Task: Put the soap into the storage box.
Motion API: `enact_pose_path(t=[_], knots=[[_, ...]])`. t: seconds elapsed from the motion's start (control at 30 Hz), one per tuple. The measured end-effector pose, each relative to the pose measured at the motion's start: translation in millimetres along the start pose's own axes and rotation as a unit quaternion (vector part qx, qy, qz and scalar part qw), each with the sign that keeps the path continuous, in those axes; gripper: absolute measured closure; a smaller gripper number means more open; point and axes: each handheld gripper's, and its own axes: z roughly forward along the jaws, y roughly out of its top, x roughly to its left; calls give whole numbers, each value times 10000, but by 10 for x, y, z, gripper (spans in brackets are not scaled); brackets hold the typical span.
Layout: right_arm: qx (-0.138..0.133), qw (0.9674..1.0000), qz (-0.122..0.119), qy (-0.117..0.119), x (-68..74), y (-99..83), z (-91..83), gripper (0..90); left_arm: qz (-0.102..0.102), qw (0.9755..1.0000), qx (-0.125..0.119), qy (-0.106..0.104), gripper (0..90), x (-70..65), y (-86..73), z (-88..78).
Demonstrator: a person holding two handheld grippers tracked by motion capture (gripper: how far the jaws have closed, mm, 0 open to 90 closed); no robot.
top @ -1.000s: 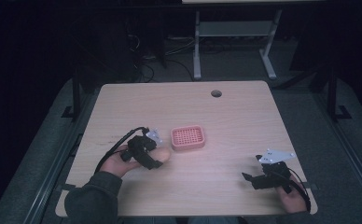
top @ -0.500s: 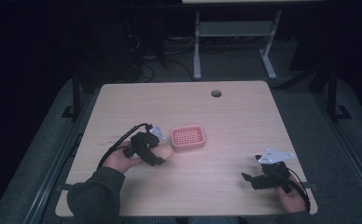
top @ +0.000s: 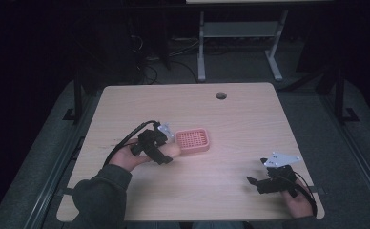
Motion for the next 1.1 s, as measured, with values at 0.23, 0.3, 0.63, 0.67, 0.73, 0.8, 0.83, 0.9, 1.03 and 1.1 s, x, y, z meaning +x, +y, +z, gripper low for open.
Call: enact_pose_path(t=[0.23,0.3,0.63,0.67,0.73,0.8,0.83,0.9,1.03,1.1], knots=[[-6,10000,-15,6,-2,1,-7,141,69,10000,13,-16,325,22,120,30],[5,10000,-3,21,4,1,-1,141,71,10000,8,1,325,30,144,40],[-14,10000,4,26,2,0,-4,141,6,10000,-23,-29,325,101,202,77],[-15,10000,8,27,2,1,-5,142,48,10000,-1,-14,325,104,215,76],[-20,10000,22,29,5,2,-6,141,70,10000,9,-35,325,107,247,72],[-19,10000,17,27,5,2,-5,141,95,10000,-24,-19,325,105,274,73],[-18,10000,14,25,5,2,-5,141,111,9999,-18,-30,325,107,292,69],[-21,10000,15,24,6,2,-7,141,133,9999,-40,-16,325,105,324,72],[-30,10000,16,23,5,3,-10,142,170,9999,-25,-10,325,121,375,73],[-48,10000,19,21,2,2,-14,141,166,9999,-26,-8,325,133,396,77]])
